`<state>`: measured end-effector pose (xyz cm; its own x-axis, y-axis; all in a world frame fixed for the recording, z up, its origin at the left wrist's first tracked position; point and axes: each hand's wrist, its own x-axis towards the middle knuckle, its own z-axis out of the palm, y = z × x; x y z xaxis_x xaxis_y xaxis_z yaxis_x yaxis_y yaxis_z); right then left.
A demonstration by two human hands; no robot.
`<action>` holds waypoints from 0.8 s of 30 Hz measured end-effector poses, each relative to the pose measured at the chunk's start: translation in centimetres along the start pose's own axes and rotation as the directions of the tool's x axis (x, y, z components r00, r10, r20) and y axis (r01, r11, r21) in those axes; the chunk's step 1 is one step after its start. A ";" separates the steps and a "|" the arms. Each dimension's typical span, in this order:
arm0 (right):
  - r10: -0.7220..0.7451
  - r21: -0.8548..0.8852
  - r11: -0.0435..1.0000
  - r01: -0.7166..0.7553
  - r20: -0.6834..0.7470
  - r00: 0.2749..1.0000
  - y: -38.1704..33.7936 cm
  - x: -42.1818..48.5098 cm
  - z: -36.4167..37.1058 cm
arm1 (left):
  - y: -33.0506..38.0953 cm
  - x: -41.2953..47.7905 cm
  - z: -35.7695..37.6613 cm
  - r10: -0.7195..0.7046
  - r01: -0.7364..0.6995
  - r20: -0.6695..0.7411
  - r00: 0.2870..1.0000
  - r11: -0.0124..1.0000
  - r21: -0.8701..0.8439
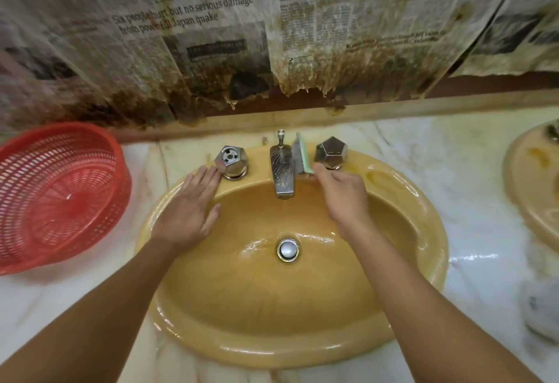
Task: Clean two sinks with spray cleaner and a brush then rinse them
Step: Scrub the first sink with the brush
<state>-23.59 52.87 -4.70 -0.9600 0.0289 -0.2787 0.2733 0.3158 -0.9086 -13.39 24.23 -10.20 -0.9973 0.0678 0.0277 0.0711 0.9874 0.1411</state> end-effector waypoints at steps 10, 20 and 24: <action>0.034 0.057 0.998 -0.040 0.114 0.993 2.6 -4.0 -2.4 | -0.1 0.3 0.0 -0.014 0.014 0.021 1.000 1.000 0.020; -0.102 -0.188 0.974 0.123 0.116 0.988 1.3 -5.7 -4.2 | -0.2 0.5 0.0 -0.019 0.019 0.026 0.999 1.000 -0.010; -0.245 -0.494 0.812 0.309 0.193 0.950 -3.7 -2.6 -5.1 | -0.2 0.7 0.2 -0.022 0.022 0.009 1.000 0.999 -0.042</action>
<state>-22.40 56.42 1.00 -0.9671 -0.2327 -0.1026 -0.1055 0.7342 -0.6707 -14.06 24.13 -10.37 -0.9988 0.0473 0.0156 0.0494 0.9818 0.1835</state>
